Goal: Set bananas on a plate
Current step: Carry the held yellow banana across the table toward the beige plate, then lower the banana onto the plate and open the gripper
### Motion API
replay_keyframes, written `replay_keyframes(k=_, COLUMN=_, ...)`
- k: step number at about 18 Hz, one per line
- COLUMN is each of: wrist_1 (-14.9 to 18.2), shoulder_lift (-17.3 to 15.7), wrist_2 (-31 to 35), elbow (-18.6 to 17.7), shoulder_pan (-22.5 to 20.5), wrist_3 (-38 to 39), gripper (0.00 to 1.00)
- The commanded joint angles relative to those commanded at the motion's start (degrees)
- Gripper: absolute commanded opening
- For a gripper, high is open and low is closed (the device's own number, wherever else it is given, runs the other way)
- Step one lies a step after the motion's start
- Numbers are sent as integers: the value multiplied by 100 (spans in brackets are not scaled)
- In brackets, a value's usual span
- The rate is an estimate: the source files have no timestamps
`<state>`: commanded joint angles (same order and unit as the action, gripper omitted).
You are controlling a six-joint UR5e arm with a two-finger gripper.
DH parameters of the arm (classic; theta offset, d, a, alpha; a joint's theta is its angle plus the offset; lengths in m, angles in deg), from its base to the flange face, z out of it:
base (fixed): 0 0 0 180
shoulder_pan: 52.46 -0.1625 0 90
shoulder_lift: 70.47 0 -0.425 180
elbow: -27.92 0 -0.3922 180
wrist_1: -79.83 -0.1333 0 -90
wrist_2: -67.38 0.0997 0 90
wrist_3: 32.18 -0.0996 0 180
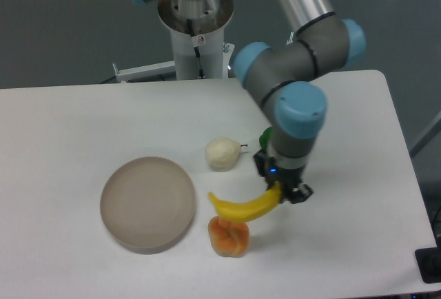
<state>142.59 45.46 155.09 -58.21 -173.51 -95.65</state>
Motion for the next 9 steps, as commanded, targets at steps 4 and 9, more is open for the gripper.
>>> replay_keyframes(k=4, wrist_1=-53, shoulder_lift=35, wrist_2=26, elbow=-123, shoulder_pan=792, wrist_3=949, gripper=12)
replay_keyframes(k=9, wrist_1=-595, shoulder_lift=79, wrist_2=61, elbow=-798, shoulder_pan=1031, wrist_3=978, gripper=18)
